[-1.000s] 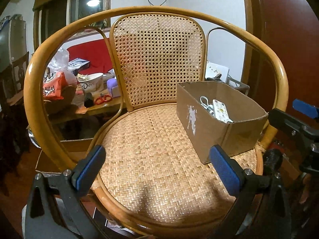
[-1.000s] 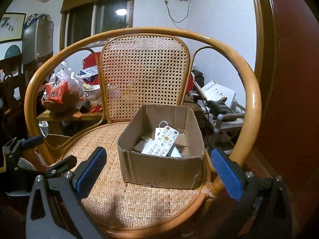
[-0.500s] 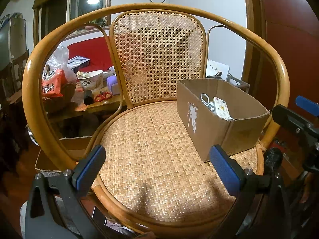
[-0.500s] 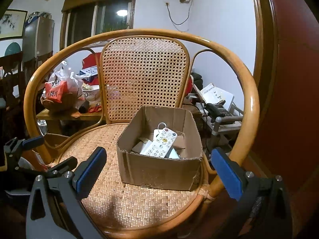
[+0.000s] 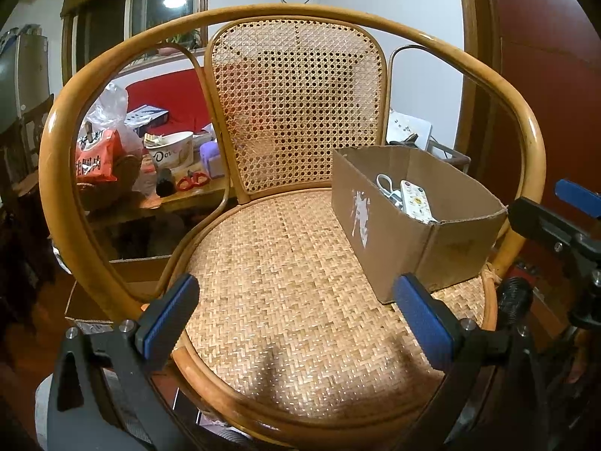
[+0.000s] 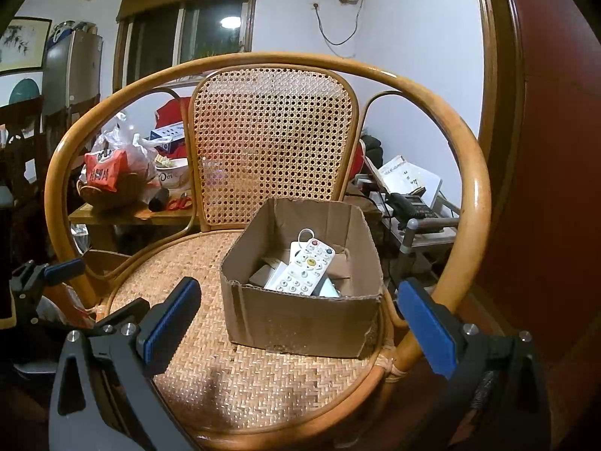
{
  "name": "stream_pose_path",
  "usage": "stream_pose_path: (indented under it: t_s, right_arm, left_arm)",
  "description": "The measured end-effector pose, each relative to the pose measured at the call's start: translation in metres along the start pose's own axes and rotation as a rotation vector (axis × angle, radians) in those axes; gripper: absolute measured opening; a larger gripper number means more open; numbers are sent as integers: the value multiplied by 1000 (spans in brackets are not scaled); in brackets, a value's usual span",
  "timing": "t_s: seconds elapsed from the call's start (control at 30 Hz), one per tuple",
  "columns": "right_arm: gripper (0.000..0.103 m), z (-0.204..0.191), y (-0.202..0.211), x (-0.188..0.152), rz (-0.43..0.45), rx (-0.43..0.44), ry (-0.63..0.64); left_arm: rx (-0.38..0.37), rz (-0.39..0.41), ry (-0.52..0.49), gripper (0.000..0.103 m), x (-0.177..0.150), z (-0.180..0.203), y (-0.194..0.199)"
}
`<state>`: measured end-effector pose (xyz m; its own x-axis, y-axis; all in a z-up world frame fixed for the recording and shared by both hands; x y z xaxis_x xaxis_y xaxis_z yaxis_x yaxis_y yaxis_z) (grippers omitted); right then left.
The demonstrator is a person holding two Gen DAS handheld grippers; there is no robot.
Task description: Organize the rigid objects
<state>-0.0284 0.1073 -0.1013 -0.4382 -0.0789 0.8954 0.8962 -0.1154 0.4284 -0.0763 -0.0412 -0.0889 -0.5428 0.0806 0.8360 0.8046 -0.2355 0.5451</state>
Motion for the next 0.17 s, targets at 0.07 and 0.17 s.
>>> stream_pose_path:
  t_s: [0.07,0.17]
  right_arm:
    - [103,0,-1,-1,-3,-1,1]
    - [103,1,-1,-1,-7,-3,0]
  left_arm:
    - [-4,23,-1,103,2,2,3]
    - [23,47,-8,103,5,0,7]
Point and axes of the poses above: each gripper's, at about its wrist camera, not at the fingertips, and y roughly against the way its jaws point, z to its right, x to its top, the point moved 10 cm from there along -y, roughly the way its jaws point, and after that the axes turned 8 degrees about -x, right-handed, at the moved point
